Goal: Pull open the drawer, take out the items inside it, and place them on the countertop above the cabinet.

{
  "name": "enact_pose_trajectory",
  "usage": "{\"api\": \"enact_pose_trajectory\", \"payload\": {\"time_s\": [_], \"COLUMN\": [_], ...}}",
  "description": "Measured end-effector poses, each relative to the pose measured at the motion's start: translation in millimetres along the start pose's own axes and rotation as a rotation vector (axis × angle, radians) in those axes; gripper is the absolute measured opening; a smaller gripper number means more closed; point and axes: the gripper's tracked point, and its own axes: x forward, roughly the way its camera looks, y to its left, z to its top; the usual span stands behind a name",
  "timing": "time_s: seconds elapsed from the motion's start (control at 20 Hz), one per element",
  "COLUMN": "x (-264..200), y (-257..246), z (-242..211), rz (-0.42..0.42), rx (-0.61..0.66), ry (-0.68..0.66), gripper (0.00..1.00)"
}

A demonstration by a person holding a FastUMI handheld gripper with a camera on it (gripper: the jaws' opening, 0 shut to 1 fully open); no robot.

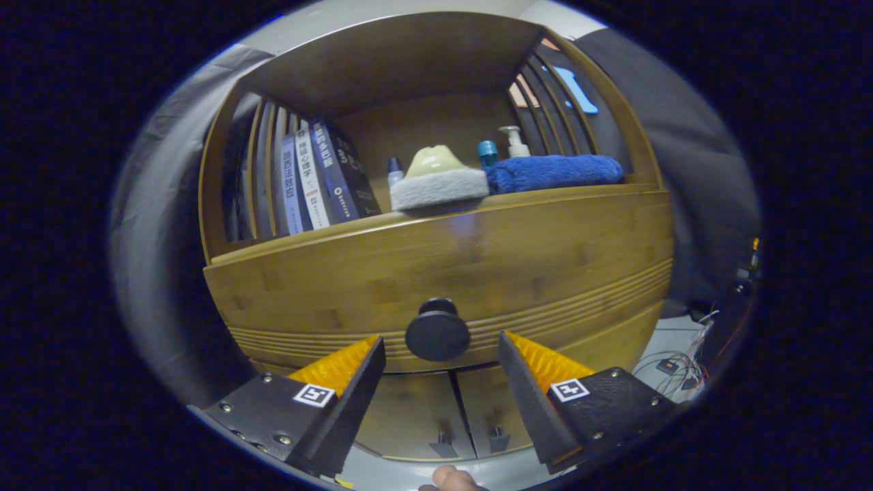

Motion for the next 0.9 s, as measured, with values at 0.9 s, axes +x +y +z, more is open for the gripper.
{"api": "enact_pose_trajectory", "payload": {"time_s": [0.9], "x": [-204.3], "y": [26.4], "z": [187.4], "rz": [-0.009], "rx": [-0.12], "ry": [-0.124], "gripper": [0.99]}}
